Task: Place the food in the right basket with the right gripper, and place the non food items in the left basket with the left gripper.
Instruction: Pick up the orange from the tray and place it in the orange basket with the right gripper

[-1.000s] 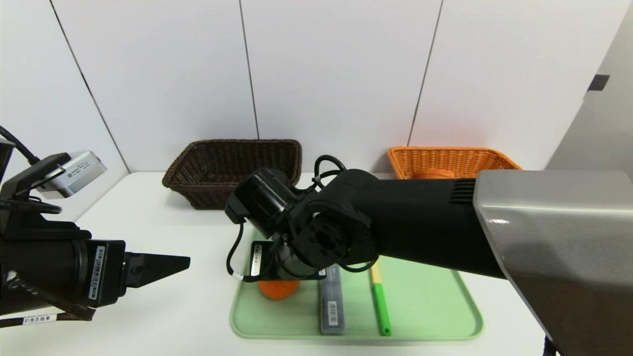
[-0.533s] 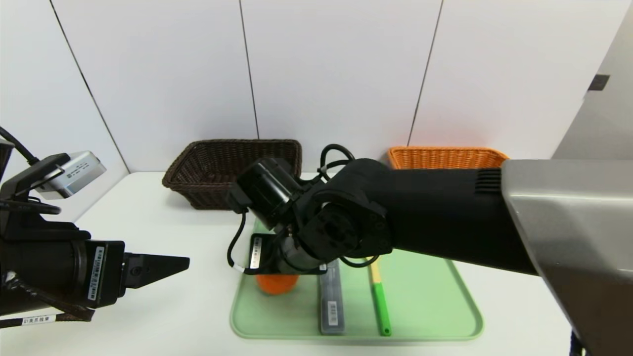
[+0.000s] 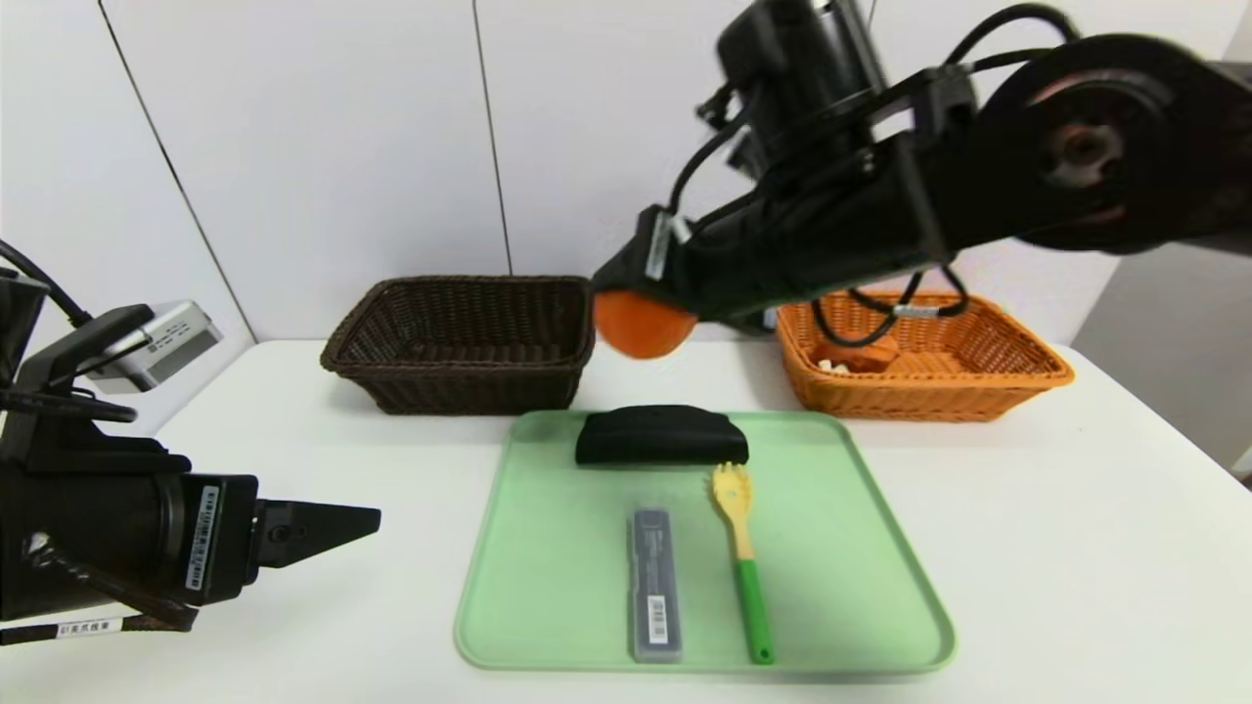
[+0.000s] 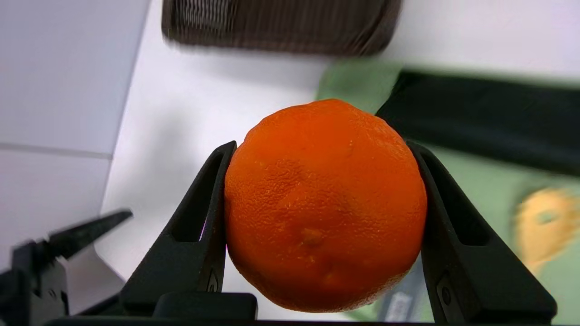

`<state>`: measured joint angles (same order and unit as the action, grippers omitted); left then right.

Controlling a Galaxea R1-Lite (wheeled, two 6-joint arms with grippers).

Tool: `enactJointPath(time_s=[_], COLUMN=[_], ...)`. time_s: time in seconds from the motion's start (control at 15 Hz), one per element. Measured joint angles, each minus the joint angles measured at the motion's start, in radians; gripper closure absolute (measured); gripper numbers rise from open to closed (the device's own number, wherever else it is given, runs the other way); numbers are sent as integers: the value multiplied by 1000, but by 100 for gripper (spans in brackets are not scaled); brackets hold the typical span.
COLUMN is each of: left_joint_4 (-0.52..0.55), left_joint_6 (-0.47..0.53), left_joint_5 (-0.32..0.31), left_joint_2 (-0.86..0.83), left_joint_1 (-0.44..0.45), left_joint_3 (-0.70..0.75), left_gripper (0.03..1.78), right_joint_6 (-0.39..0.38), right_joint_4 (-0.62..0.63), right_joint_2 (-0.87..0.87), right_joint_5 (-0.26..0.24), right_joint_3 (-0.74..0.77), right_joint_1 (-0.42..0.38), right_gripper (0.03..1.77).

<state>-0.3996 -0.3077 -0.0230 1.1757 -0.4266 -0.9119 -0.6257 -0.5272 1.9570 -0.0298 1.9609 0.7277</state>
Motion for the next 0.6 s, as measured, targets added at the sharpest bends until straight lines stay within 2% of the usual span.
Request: enactJointPath(time_s=[0.33,0.47,0.6], left_joint_4=[3,20,31], left_joint_6=[7,9,9], left_joint_5=[-1,-1,-1], left_joint_2=[21,30,42], left_joint_1=[-1,-1,-1], left_joint_3=[-5,-7,-12], left_gripper=[12,12,12], right_joint_6=[115,131,154], right_joint_4=[27,34,36], right_joint_2=[-53,-25,20], right_joint_5=[43,57,55], right_joint_3=[-1,-2,-2], right_joint_1=[-360,-477,-559], right_gripper=[67,67,67])
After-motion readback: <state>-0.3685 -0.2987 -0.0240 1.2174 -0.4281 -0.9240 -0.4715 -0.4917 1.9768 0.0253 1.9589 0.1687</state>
